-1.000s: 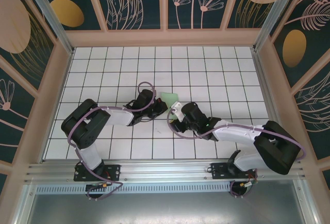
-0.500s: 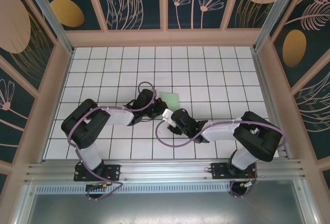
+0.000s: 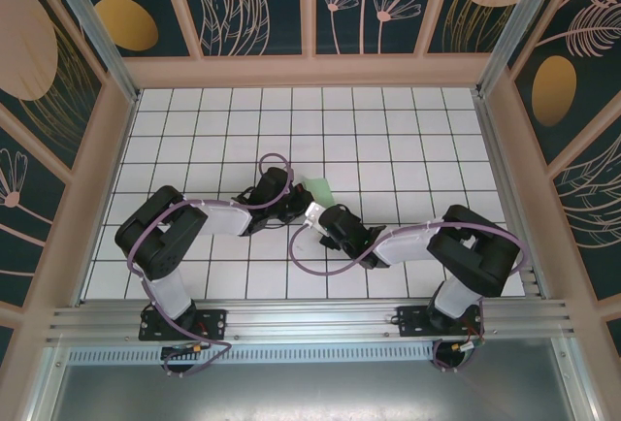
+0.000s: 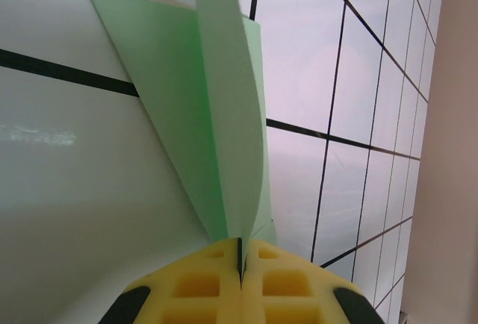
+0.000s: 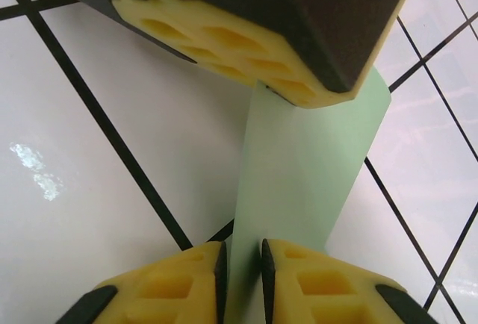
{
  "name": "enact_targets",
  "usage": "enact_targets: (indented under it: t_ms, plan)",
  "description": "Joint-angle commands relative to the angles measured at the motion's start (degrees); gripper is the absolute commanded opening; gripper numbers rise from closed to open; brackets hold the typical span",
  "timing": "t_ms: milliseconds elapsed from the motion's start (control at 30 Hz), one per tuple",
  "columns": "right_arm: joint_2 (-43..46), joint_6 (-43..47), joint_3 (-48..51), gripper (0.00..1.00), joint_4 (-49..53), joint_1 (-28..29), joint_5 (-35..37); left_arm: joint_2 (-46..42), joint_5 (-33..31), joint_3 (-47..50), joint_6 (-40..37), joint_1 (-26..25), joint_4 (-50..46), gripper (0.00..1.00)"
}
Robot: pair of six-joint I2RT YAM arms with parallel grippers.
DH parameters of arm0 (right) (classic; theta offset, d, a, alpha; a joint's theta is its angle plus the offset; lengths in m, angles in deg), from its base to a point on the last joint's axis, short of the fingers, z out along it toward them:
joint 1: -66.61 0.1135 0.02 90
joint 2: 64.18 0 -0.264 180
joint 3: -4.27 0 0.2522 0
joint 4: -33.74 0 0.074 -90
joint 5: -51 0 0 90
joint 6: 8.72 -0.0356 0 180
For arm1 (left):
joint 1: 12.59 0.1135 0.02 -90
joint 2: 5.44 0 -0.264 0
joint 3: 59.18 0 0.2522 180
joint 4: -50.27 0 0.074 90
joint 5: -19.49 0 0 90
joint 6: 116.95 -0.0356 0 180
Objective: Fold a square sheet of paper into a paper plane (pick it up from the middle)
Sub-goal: Fold the wing for the fifth time at the center of the table.
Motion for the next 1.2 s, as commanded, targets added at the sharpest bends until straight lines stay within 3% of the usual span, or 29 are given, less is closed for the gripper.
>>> enact_targets:
  t_ms: [0,167,233,367,733,1167]
  plan:
    - [-0.6,-1.3,-2.3,0.16,-1.6,0.5,-0.9,-0.9,-0.7,-0.8,0.2,-0.1,-1.6,0.07]
    - [-1.6,-5.5,-3.5,0.07,-0.4,0.4,-5.3,-2.8,-2.5,-0.1,0.4,0.8,-2.6,0.35]
    - [-2.1,-7.5,-4.7,0.06,0.8,0.3,-7.2,-4.6,-2.5,0.4,0.3,1.5,-2.6,0.37]
    - [-2.5,-13.9,-5.2,0.03,-0.2,-0.8,-10.9,-8.6,-4.7,0.9,-1.1,2.4,-5.4,0.51]
    - [-2.5,-28.3,-1.6,0.03,-7.0,-10.1,-32.0,-14.7,-8.6,4.2,-2.5,3.3,-7.2,0.56]
    - [-5.5,-42.1,0.9,0.04,-14.4,-17.1,-43.0,-13.2,-4.8,3.7,-4.7,3.3,-5.0,0.54]
